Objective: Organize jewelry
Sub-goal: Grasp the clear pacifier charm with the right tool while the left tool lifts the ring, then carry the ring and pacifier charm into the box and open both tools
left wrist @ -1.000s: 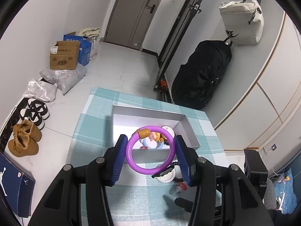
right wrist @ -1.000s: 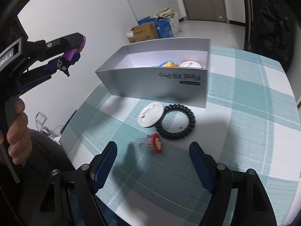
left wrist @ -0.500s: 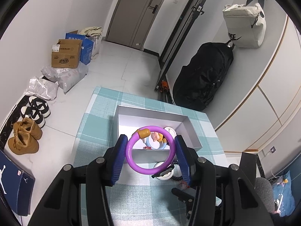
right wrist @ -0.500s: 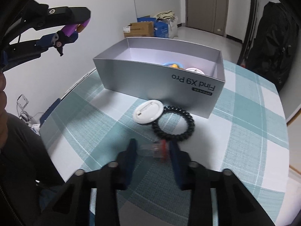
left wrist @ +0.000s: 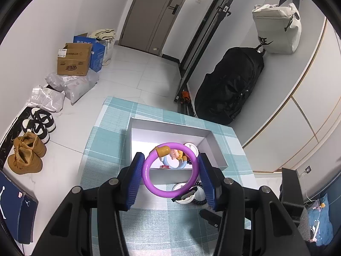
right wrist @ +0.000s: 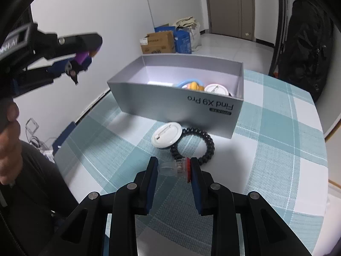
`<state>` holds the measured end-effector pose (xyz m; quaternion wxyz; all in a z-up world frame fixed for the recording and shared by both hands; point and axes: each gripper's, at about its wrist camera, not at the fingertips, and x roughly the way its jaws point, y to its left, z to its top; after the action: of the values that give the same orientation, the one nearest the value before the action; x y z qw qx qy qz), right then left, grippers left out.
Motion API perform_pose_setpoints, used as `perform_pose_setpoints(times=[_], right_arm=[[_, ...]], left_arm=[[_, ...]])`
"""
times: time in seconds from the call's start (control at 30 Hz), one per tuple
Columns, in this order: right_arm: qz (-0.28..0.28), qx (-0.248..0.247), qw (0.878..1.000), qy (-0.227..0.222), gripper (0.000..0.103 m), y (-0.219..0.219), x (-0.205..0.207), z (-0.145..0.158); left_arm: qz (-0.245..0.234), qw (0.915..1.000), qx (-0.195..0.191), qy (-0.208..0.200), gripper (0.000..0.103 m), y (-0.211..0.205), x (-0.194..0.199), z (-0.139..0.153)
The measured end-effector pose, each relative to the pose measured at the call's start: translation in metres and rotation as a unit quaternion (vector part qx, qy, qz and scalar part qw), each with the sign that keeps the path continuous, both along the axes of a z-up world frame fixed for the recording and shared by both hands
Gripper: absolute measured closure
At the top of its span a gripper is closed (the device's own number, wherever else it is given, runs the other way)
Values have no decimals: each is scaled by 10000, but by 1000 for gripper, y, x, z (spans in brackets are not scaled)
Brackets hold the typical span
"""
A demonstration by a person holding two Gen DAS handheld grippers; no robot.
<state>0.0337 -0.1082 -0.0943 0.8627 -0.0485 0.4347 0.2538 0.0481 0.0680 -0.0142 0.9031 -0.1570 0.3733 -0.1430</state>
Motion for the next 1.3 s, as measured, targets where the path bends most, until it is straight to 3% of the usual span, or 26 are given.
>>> perform_pose_setpoints(times=[0.33,0.73,1.3], right_arm=[[-193,769,9965,-250,75,-18,4,32],[-297,1391,9893,-325,75,-34,42,68],[73,1669,9859,-35,75,-16,112,55]], left_arm=[[-126,9999,-15,55,57,-7,5,-2],[-404,9990,-39,168,57,-22,21,-2],[-416,9977,31,526,57,-30,62,-20]])
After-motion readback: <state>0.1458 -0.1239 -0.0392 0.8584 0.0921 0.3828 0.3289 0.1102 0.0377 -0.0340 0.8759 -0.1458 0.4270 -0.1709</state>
